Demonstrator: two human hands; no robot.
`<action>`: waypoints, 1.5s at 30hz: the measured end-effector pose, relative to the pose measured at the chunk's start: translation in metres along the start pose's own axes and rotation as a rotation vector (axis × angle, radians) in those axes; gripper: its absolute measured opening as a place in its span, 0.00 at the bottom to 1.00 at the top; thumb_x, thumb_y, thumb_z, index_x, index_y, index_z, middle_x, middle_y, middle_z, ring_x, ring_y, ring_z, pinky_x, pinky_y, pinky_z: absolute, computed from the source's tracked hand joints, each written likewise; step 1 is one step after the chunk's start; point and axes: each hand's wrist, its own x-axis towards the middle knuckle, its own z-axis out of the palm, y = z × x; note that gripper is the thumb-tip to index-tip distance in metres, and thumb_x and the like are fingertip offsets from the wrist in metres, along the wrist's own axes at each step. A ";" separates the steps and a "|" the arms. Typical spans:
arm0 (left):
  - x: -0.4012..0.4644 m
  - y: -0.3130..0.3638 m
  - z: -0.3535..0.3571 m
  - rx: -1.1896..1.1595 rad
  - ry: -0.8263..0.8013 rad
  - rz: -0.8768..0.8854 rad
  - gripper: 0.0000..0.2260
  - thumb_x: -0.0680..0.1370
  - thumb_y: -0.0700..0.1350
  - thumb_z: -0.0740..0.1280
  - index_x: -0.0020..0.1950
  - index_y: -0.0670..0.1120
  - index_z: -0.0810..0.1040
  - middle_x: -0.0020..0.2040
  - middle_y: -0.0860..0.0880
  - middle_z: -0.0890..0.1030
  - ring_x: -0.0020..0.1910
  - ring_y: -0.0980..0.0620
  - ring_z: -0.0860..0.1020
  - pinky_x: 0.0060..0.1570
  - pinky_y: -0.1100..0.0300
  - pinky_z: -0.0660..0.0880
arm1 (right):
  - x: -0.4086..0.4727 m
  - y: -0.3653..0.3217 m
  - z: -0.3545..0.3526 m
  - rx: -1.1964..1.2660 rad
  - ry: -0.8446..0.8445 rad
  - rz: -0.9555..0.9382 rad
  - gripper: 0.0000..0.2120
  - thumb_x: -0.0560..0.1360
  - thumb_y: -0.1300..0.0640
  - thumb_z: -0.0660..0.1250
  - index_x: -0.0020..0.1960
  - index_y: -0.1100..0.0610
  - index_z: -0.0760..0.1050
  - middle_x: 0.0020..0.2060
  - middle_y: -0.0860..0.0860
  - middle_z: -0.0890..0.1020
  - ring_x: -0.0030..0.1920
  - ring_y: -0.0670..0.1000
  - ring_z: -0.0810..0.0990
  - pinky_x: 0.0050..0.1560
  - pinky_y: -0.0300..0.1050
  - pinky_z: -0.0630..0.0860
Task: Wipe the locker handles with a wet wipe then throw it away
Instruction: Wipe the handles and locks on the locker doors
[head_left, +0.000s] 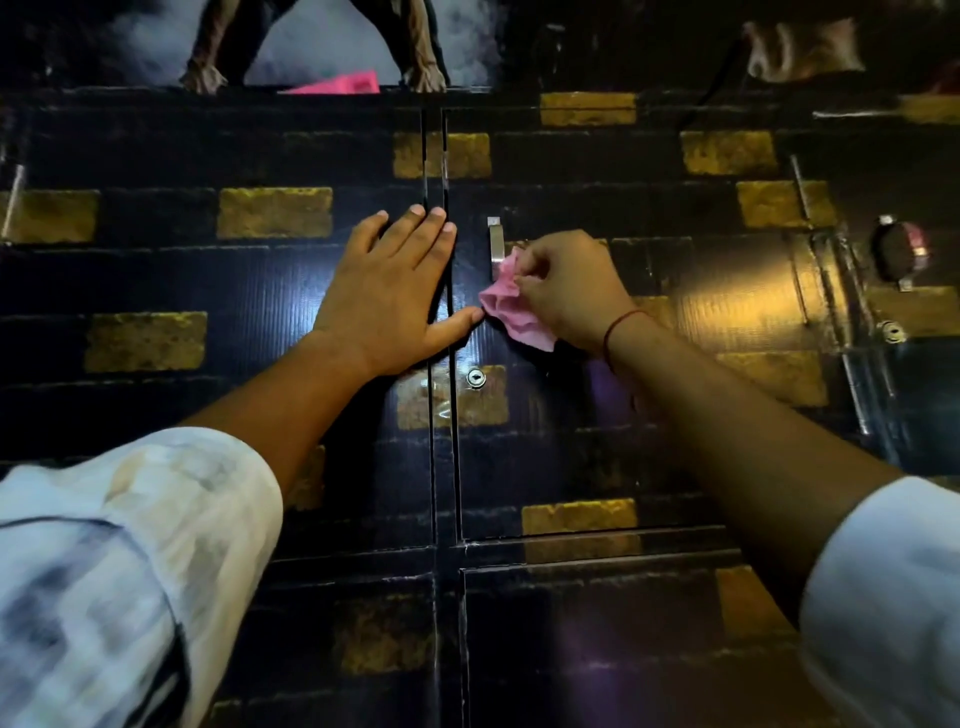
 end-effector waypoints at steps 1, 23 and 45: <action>0.000 0.000 0.000 -0.003 0.003 -0.001 0.43 0.79 0.71 0.47 0.80 0.40 0.63 0.80 0.41 0.64 0.80 0.43 0.62 0.78 0.43 0.55 | 0.004 0.002 -0.001 0.009 0.035 0.021 0.10 0.75 0.63 0.67 0.35 0.58 0.81 0.34 0.50 0.80 0.40 0.51 0.80 0.47 0.49 0.79; -0.083 0.004 -0.005 -0.395 0.070 0.056 0.33 0.79 0.57 0.60 0.78 0.38 0.66 0.78 0.39 0.67 0.79 0.41 0.62 0.79 0.46 0.53 | -0.077 -0.025 0.023 0.158 0.175 0.003 0.09 0.73 0.66 0.68 0.40 0.54 0.82 0.39 0.47 0.84 0.41 0.43 0.80 0.48 0.34 0.76; -0.274 0.095 -0.120 -1.279 -0.672 -0.832 0.06 0.73 0.39 0.78 0.47 0.42 0.83 0.41 0.42 0.85 0.37 0.48 0.83 0.38 0.53 0.83 | -0.321 -0.073 0.041 0.990 -0.458 0.706 0.06 0.80 0.59 0.66 0.52 0.60 0.79 0.44 0.56 0.86 0.44 0.53 0.85 0.49 0.48 0.84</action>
